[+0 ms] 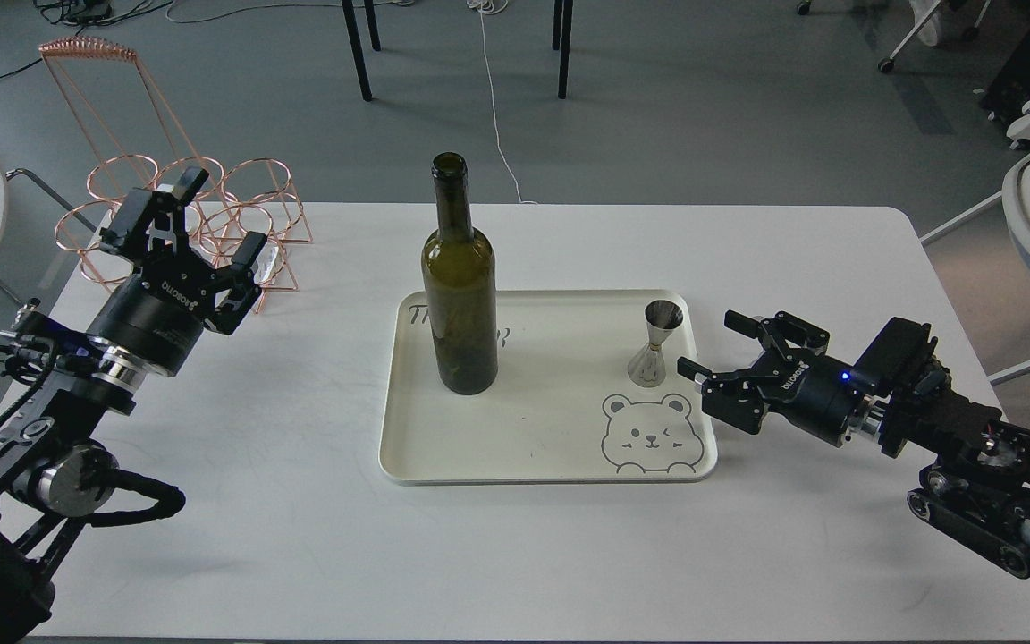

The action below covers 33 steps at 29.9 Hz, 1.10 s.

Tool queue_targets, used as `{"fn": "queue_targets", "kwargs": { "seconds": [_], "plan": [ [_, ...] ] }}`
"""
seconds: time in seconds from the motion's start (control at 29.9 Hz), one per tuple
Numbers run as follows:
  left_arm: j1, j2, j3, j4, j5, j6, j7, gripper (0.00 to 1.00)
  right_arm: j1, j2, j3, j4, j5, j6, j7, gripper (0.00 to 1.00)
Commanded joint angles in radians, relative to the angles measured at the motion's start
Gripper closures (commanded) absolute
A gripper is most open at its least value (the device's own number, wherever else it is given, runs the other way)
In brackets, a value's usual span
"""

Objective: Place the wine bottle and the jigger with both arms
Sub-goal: 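Reach the right gripper toward the metal jigger on the tray, then close the right gripper on the jigger and lift it, then carry the jigger off the tray toward the table edge with the right gripper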

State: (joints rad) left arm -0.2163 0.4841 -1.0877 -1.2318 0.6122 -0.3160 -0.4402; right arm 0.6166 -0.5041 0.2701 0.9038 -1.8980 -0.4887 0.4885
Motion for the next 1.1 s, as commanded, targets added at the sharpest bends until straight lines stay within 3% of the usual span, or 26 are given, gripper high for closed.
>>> {"fn": "queue_targets", "kwargs": {
  "seconds": [0.0,0.2,0.3,0.37,0.4,0.47,0.54,0.74,0.9,1.07],
  "plan": [
    [0.0,-0.004,0.0,0.0,0.001,0.0,0.0,0.02,0.026,0.097,0.0,-0.098,-0.004,0.0,0.0,0.07],
    [0.002,-0.006,0.002,0.002,0.001,0.0,-0.003,0.02,0.063,0.202,0.0,-0.218,-0.004,0.0,0.0,0.19],
    [0.002,-0.004,0.002,0.002,0.001,0.0,-0.003,0.02,0.069,0.219,0.0,-0.235,-0.003,0.0,0.0,0.39],
    [0.0,-0.002,0.003,0.002,0.001,-0.002,-0.003,0.02,0.075,0.223,0.0,-0.238,-0.003,0.0,0.0,0.68],
    [0.0,-0.001,0.003,0.002,0.001,-0.003,-0.003,0.02,0.078,0.226,0.0,-0.238,-0.003,0.0,0.0,0.74],
    [-0.001,-0.001,0.003,0.002,0.001,-0.002,-0.003,0.02,0.086,0.231,0.0,-0.238,-0.003,0.0,0.0,0.76],
    [-0.001,-0.001,0.003,0.002,0.001,-0.002,-0.003,0.02,0.091,0.231,0.0,-0.238,-0.001,0.0,0.0,0.85],
    [-0.001,-0.001,0.003,0.002,0.003,-0.002,-0.003,0.02,0.094,0.211,0.021,-0.183,0.02,0.0,0.0,0.9],
    [-0.005,0.001,0.003,0.0,0.001,-0.002,-0.003,0.02,0.092,0.101,0.101,-0.07,0.065,0.0,0.0,0.88],
    [-0.006,0.004,0.003,0.0,0.001,-0.002,-0.002,0.02,0.066,-0.022,0.141,-0.065,0.161,0.0,0.0,0.87]
  ]
}}
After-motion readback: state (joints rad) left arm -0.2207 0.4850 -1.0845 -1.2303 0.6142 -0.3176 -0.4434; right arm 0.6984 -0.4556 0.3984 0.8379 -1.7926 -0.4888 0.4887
